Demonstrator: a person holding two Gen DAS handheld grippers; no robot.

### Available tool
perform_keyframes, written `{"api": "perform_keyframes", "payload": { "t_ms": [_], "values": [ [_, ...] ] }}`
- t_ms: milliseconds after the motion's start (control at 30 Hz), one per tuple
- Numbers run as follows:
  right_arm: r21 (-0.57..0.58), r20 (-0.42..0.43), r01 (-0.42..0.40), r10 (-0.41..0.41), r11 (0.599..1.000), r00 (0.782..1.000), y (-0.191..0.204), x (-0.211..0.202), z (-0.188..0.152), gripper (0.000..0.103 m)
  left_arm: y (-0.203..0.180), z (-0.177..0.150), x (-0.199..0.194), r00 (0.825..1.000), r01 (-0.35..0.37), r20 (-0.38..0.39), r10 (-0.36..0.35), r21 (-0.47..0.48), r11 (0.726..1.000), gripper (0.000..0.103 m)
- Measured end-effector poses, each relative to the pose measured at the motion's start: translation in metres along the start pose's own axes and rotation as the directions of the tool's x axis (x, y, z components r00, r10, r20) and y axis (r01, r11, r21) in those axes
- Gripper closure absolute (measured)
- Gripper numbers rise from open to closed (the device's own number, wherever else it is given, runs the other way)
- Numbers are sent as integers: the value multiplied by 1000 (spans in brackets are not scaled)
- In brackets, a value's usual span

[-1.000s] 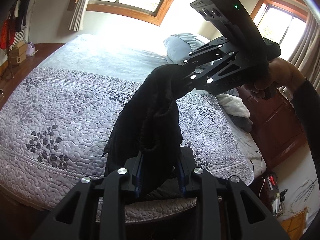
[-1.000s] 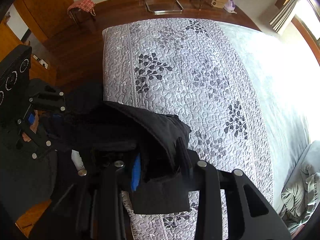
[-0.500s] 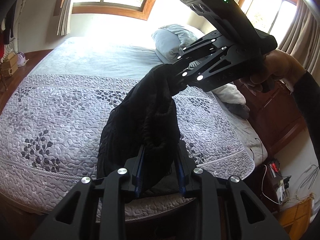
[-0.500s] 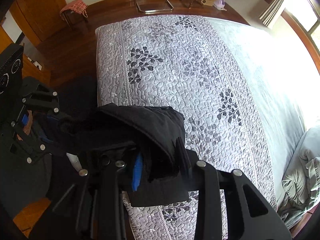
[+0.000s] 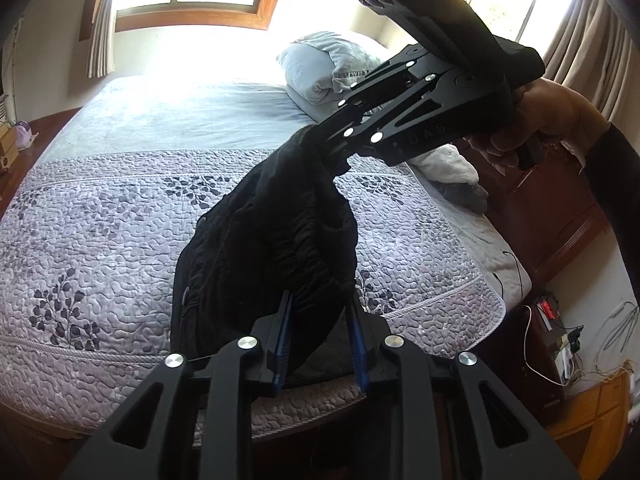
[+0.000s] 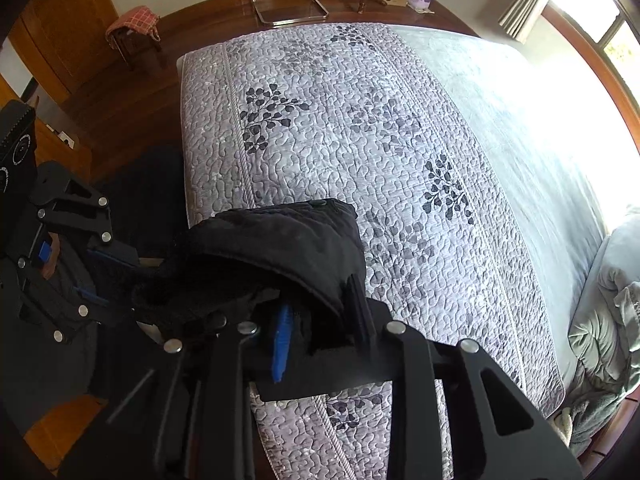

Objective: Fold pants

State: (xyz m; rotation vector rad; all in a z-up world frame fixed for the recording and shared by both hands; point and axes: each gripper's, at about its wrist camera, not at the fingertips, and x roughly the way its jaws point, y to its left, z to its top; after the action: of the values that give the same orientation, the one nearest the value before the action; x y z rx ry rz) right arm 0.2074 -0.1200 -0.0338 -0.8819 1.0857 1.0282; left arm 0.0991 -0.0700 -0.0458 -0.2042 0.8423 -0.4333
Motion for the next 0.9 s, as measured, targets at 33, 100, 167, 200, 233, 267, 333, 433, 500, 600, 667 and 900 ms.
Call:
{"api": "perform_keyframes", "payload": {
  "t_ms": [33, 100, 167, 200, 233, 267, 333, 433, 500, 600, 667, 900],
  "values": [
    [5, -1, 0, 0, 1000, 1000, 0, 0, -1, 78, -2, -1, 2, 1000, 2, -3, -2, 5, 1000, 78],
    [16, -1, -2, 2, 1000, 1000, -2, 3, -7, 79, -5, -2, 8, 1000, 5, -10, -5, 8, 1000, 79],
    [24, -3, -7, 7, 1000, 1000, -3, 8, -12, 79, -6, -3, 14, 1000, 9, -21, -9, 6, 1000, 79],
    [27, -4, -10, 10, 1000, 1000, -3, 11, -14, 79, -5, -5, 17, 1000, 12, -28, -12, 6, 1000, 79],
    [27, -5, -11, 11, 1000, 1000, -3, 13, -15, 79, -6, -6, 18, 999, 12, -31, -12, 8, 1000, 79],
    [27, -7, -12, 12, 1000, 1000, -3, 15, -15, 79, -7, -7, 20, 999, 13, -36, -12, 9, 1000, 79],
    [27, -12, -12, 12, 1000, 1000, -4, 18, -19, 79, -8, -8, 22, 999, 14, -39, -13, 10, 1000, 80],
    [25, -21, -7, 8, 1000, 1000, -6, 20, -22, 81, -10, -7, 23, 999, 13, -40, -12, 13, 1000, 80],
    [24, -29, -2, 2, 1000, 1000, -7, 21, -23, 82, -11, -6, 24, 999, 11, -42, -10, 19, 1000, 80],
    [31, -27, -5, 5, 999, 1000, -10, 22, -27, 83, -14, -6, 29, 999, 13, -46, -11, 24, 1000, 80],
    [39, -29, -8, 9, 999, 1000, -12, 24, -29, 84, -15, -8, 33, 999, 15, -52, -14, 28, 1000, 80],
    [62, -36, -21, 23, 998, 999, -18, 32, -35, 84, -20, -12, 50, 997, 30, -77, -26, 43, 999, 80]
  ]
}}
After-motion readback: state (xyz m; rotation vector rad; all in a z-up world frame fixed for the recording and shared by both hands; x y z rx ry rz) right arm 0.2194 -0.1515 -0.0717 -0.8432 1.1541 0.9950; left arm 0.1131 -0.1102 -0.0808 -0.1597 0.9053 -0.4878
